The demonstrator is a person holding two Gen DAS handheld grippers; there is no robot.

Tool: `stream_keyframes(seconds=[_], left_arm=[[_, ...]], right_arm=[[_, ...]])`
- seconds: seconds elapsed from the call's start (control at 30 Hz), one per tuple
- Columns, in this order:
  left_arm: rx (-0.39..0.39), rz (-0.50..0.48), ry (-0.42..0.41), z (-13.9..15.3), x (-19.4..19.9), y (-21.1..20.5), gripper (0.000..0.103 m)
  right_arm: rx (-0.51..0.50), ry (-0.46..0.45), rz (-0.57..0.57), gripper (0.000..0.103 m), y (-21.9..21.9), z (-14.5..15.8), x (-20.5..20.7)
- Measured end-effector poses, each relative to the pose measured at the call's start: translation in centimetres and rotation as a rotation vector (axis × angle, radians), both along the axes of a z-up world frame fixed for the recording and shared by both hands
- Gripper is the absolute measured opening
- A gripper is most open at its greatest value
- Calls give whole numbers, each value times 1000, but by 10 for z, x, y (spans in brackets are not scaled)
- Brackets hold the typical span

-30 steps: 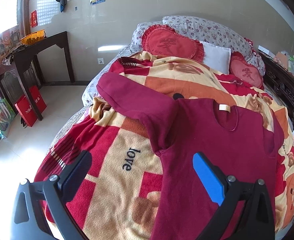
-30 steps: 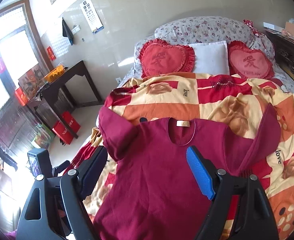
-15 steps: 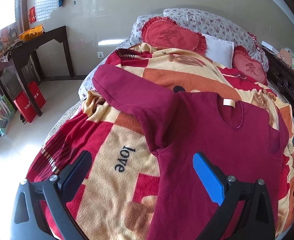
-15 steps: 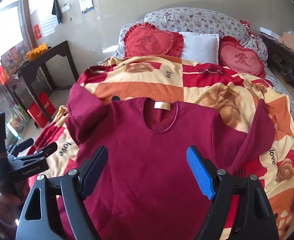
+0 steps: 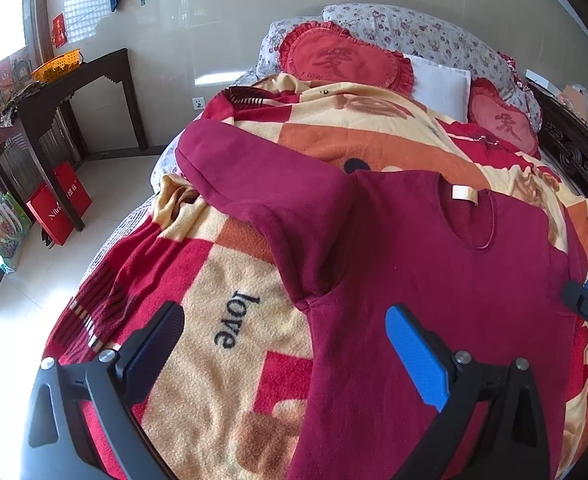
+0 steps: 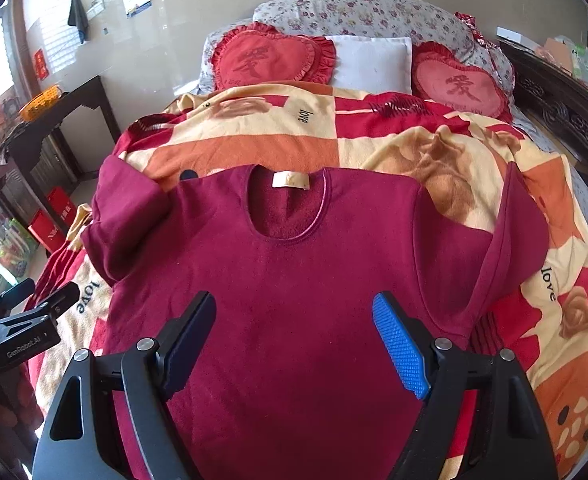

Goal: Fold small clothes
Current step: 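Hover both open grippers over the maroon sweater, approaching its sleeve and side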

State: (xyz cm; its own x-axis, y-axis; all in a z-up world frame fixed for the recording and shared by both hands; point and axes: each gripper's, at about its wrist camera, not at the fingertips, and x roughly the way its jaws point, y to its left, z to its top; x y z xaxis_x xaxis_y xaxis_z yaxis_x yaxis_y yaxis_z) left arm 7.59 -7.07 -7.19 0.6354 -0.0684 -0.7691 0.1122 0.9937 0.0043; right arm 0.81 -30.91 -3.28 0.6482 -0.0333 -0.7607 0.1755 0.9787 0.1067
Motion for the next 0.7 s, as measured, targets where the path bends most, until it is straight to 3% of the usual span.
stream_keyframes(seconds=[0.7], left_arm=[[-35, 8, 41, -7, 22, 2, 103]], right_arm=[[-31, 57, -12, 64, 1, -21, 23]])
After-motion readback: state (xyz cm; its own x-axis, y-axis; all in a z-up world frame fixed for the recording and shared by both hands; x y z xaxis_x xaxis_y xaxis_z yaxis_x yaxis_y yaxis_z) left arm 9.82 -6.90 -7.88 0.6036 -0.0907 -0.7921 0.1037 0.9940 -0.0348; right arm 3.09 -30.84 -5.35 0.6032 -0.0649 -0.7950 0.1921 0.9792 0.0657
